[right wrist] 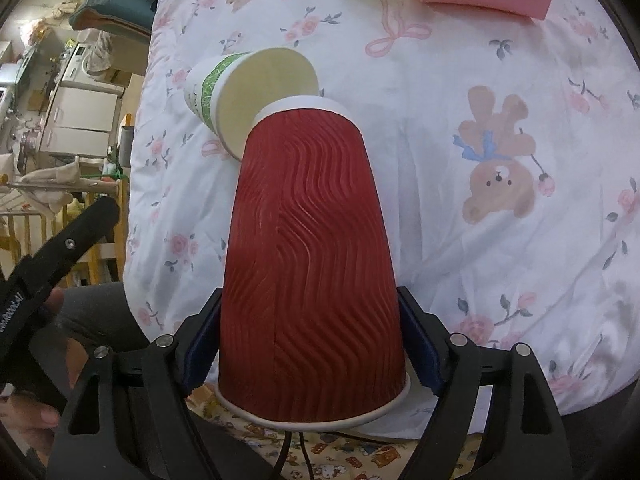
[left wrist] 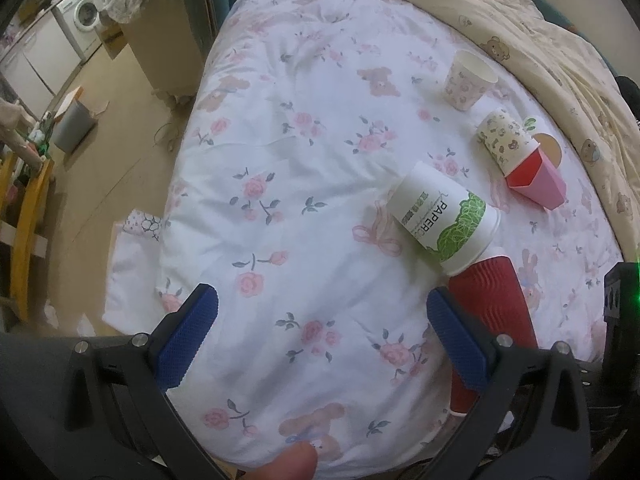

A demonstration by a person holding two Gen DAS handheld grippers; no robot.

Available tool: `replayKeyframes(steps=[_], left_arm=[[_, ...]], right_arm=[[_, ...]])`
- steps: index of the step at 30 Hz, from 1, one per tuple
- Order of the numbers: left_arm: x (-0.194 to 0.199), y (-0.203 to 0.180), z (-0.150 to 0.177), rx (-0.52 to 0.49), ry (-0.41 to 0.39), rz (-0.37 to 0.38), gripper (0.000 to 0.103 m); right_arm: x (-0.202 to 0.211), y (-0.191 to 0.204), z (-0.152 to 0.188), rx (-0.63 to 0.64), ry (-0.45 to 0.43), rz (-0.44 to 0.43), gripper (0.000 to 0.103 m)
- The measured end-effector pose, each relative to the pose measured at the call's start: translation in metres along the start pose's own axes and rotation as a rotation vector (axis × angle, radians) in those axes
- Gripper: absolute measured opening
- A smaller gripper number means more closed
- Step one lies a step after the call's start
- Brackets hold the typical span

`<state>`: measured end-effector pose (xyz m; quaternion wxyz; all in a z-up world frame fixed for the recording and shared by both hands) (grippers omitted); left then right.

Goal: Flip cup upside down
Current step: 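Lift the red cup with the right gripper toward the left gripper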

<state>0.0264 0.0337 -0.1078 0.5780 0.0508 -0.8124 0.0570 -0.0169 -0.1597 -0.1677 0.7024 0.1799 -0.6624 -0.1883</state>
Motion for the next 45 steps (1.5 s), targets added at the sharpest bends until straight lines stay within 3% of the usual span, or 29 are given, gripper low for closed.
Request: replayKeyframes(steps=[5, 7, 11, 18, 22, 28, 34, 38, 45], left_arm=[[0.000, -0.004, 0.000, -0.012, -0.007, 0.004, 0.103], [0.001, -0.004, 0.001, -0.009, -0.010, 0.005, 0.103], [0.003, -0.004, 0.000, -0.014, -0.020, -0.001, 0.103], [0.007, -0.007, 0.000, -0.025, -0.026, 0.020, 0.103], [0.008, -0.012, 0.006, -0.052, -0.024, 0.007, 0.103], [0.006, -0.027, 0.009, -0.062, 0.042, 0.031, 0.103], [0.003, -0.060, 0.006, 0.009, 0.176, 0.130, 0.103], [-0.006, -0.097, -0.001, -0.025, 0.232, 0.133, 0.102], [-0.043, -0.138, 0.004, -0.024, 0.346, 0.115, 0.098]], right_arm=[[0.002, -0.004, 0.001, -0.028, 0.027, -0.037, 0.085], [0.007, -0.004, 0.001, -0.029, 0.031, -0.043, 0.092], [0.023, -0.001, 0.000, -0.010, 0.009, -0.044, 0.094], [0.083, -0.012, -0.005, 0.031, -0.139, -0.034, 0.094], [0.097, -0.030, -0.007, 0.012, -0.195, -0.034, 0.094], [0.095, -0.050, -0.006, -0.058, -0.210, -0.074, 0.094], [0.105, -0.067, -0.009, -0.109, -0.267, 0.010, 0.094], [0.124, -0.072, -0.013, -0.117, -0.346, 0.047, 0.094], [0.147, -0.084, -0.018, -0.167, -0.411, 0.000, 0.094]])
Point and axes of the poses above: each gripper's, at about its wrist camera, not at the fingertips, and x roughly against the way its jaws point, y to its left, z to its underside, the point moved 5 cm from there along -x, roughly the way its jaws point, and after that the axes turned 1 degree about -z, right-handed, at the moved point
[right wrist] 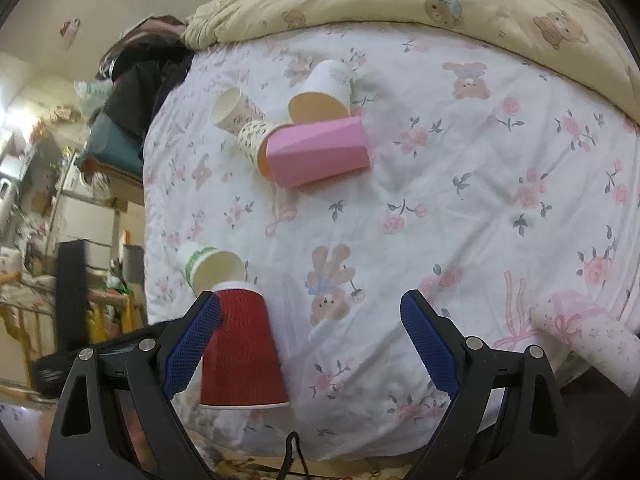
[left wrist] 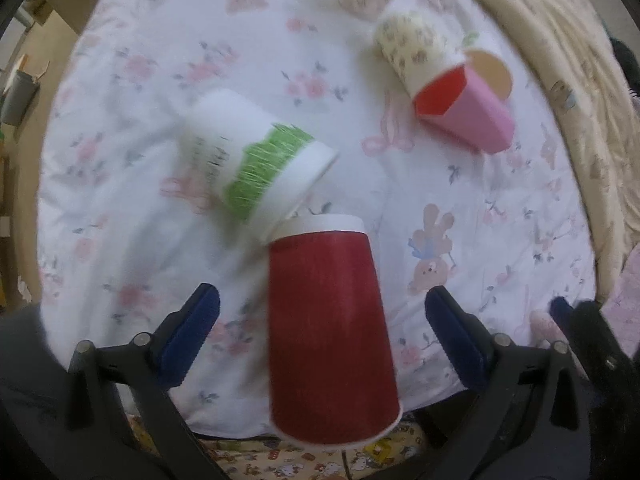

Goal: Flip cup upside down
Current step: 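Lift the red cup with the right gripper toward the left gripper, then grasp the red cup with the left gripper while the right gripper releases it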

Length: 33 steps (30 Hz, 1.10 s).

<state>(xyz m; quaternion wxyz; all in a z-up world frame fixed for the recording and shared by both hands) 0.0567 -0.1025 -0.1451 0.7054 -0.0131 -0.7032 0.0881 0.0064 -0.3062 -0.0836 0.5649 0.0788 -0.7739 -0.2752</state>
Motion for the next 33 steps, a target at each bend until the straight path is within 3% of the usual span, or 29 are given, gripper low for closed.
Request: replayKeyframes(steps=[7, 13, 19, 26, 30, 33], left_arm=[[-0.031, -0.006, 0.000, 0.023, 0.053, -0.046, 0.094], [-0.032, -0.008, 0.009, 0.021, 0.088, 0.007, 0.068], [0.010, -0.012, 0.016, -0.026, -0.013, 0.062, 0.067], [0.086, 0.012, 0.015, -0.033, -0.162, 0.152, 0.067], [0.106, 0.041, 0.011, -0.025, -0.230, 0.161, 0.067], [0.103, 0.057, 0.009, -0.042, -0.286, 0.119, 0.067]], right_arm=[[0.004, -0.009, -0.004, -0.060, 0.005, -0.048, 0.094], [-0.001, -0.012, -0.004, -0.082, 0.021, -0.051, 0.094], [-0.002, -0.013, -0.004, -0.080, 0.024, -0.047, 0.094], [-0.017, -0.016, 0.005, -0.076, 0.068, 0.000, 0.094], [-0.021, -0.009, 0.010, -0.048, 0.085, 0.010, 0.094], [-0.022, -0.004, 0.013, -0.026, 0.088, 0.006, 0.094]])
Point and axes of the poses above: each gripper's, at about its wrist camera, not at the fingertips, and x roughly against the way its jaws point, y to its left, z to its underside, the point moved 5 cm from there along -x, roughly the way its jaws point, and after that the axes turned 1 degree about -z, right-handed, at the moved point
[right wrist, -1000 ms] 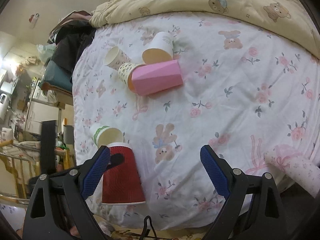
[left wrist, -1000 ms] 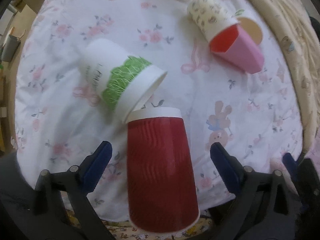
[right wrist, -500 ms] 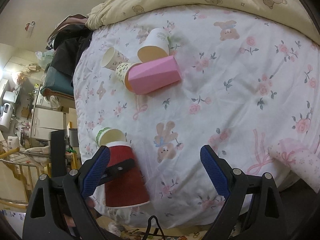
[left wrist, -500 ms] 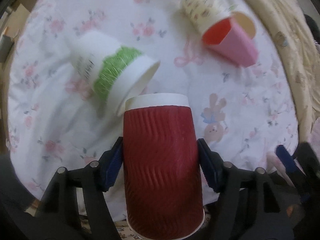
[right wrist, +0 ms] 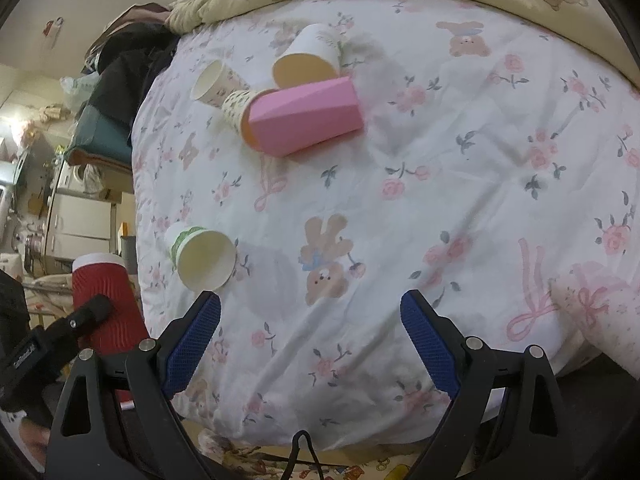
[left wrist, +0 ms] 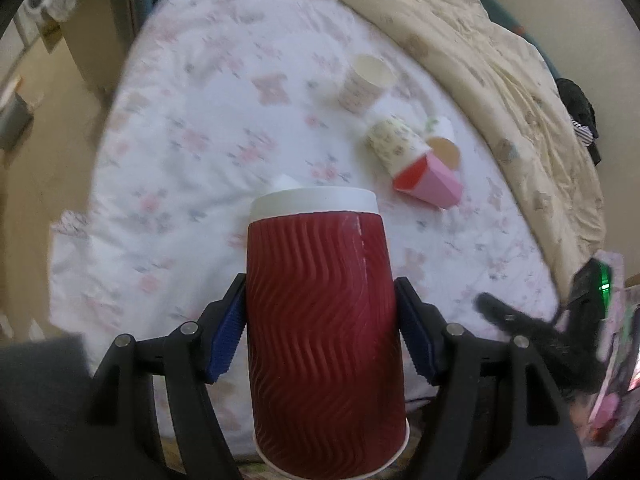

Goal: Flip cup upside down
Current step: 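Grasp the red cup with the left gripper while the right gripper releases it, then rotate the red cup with the left gripper so its rim faces down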

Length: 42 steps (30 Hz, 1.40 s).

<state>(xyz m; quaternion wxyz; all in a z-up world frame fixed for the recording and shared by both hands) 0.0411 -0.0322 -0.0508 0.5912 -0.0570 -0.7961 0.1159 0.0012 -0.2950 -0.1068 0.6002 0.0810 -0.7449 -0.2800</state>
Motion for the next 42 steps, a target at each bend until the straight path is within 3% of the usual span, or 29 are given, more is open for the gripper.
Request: replayKeyframes(steps=[8, 12, 18, 22, 29, 42], left_arm=[[-0.033, 0.029, 0.015, 0.033, -0.036, 0.006, 0.067], [-0.034, 0.019, 0.012, -0.002, -0.042, 0.019, 0.067], [-0.031, 0.015, 0.012, 0.001, -0.053, 0.040, 0.067], [-0.032, 0.012, 0.015, -0.003, -0.042, 0.066, 0.067], [-0.025, -0.003, 0.014, -0.048, -0.060, 0.113, 0.067], [-0.014, -0.019, 0.016, -0.133, -0.074, 0.132, 0.067]], right_arm=[[-0.018, 0.013, 0.011, 0.084, 0.041, 0.052, 0.094], [-0.027, 0.015, 0.015, 0.099, 0.068, 0.066, 0.094], [-0.036, 0.045, 0.031, 0.194, 0.132, -0.027, 0.094], [-0.037, 0.073, 0.045, 0.252, 0.193, -0.187, 0.094], [-0.042, 0.107, 0.068, 0.312, 0.280, -0.346, 0.094], [-0.074, 0.077, 0.064, 0.304, 0.293, -0.085, 0.094]])
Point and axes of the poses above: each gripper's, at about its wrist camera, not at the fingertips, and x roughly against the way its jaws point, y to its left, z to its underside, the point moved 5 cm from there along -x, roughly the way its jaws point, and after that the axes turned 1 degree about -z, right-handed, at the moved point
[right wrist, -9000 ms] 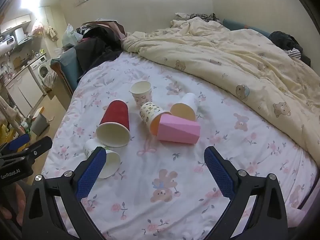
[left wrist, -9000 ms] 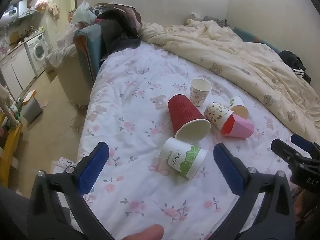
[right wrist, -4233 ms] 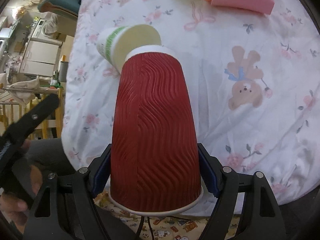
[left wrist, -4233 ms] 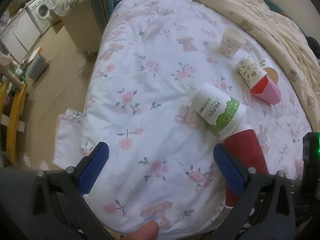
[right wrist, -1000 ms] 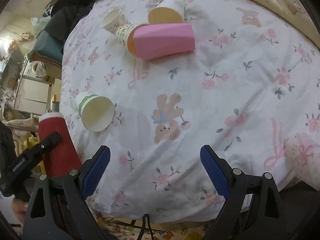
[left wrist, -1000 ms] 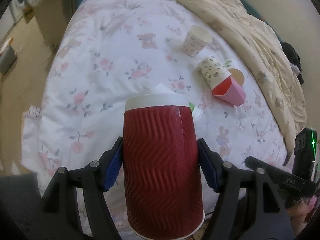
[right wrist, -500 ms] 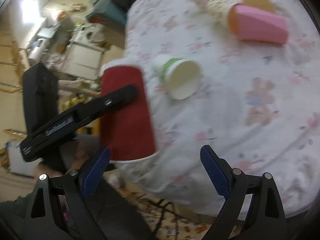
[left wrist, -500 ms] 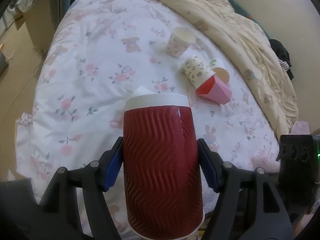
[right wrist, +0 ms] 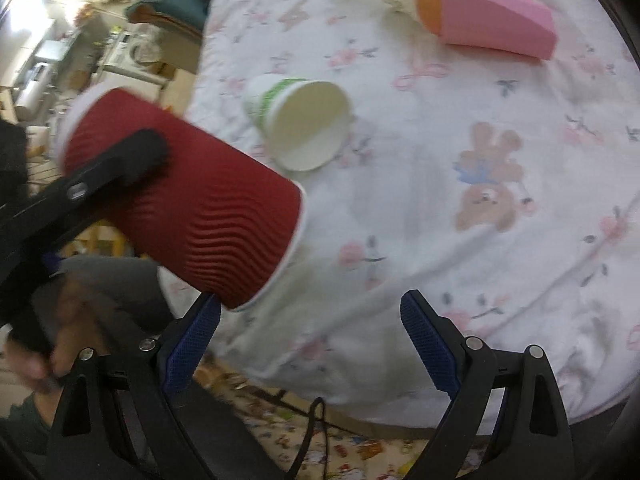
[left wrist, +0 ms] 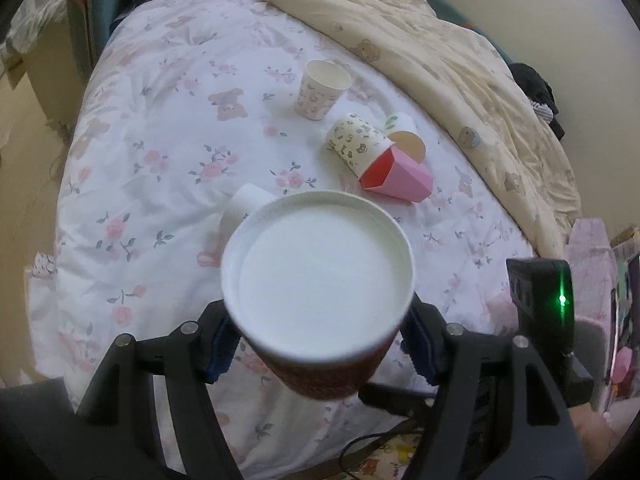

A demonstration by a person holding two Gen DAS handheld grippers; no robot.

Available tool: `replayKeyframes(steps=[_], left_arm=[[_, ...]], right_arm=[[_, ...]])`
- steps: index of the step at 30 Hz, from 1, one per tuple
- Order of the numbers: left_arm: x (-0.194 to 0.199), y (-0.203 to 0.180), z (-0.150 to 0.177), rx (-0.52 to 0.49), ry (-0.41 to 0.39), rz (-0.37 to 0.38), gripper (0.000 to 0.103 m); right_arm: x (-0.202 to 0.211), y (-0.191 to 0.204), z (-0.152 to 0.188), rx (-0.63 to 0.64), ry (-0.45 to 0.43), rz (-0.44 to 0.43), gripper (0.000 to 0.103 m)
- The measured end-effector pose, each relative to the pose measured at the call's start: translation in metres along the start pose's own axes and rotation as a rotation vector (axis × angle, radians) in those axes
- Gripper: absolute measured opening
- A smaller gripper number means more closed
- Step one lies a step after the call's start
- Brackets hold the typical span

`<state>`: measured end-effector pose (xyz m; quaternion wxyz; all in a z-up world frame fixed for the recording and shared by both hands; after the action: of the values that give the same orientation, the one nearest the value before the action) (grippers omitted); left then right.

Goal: Flip cup upside down
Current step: 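Rotate the red cup with the left gripper so its rim faces down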

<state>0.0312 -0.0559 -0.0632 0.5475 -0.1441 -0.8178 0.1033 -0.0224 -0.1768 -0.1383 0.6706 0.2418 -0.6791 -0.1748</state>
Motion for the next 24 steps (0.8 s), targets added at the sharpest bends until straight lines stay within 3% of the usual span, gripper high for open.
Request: replayKeyframes(steps=[3, 7, 11, 15, 20, 24], left_arm=[[0.001, 0.002, 0.002, -0.015, -0.009, -0.037, 0.067], [-0.001, 0.012, 0.008, -0.062, -0.009, -0.189, 0.067], [-0.021, 0.016, 0.014, -0.069, 0.025, -0.222, 0.066], [-0.036, 0.007, 0.008, -0.123, -0.021, -0.298, 0.066], [-0.051, -0.001, -0.003, -0.106, -0.091, -0.331, 0.066], [-0.056, -0.010, -0.018, -0.098, -0.151, -0.303, 0.066]], right_arm=[[-0.002, -0.006, -0.002, -0.007, 0.001, 0.039, 0.094], [0.015, -0.014, -0.006, -0.038, -0.052, 0.030, 0.094], [0.041, -0.034, -0.011, -0.125, -0.138, 0.015, 0.094], [0.052, -0.043, -0.012, -0.174, -0.172, 0.004, 0.094], [0.062, -0.039, -0.007, -0.169, -0.191, -0.014, 0.094], [0.064, -0.042, -0.007, -0.178, -0.196, -0.025, 0.094]])
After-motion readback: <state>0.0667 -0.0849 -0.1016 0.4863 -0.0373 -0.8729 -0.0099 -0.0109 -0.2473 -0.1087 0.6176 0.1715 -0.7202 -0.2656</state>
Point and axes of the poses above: each gripper's, at about its wrist camera, not at the fingertips, and x roughly against the way its jaws point, y to its left, z to its underside, the point moved 5 cm from there along -x, roughly the way its jaws point, and after that the axes turned 1 degree about -z, right-handed, at the moved point
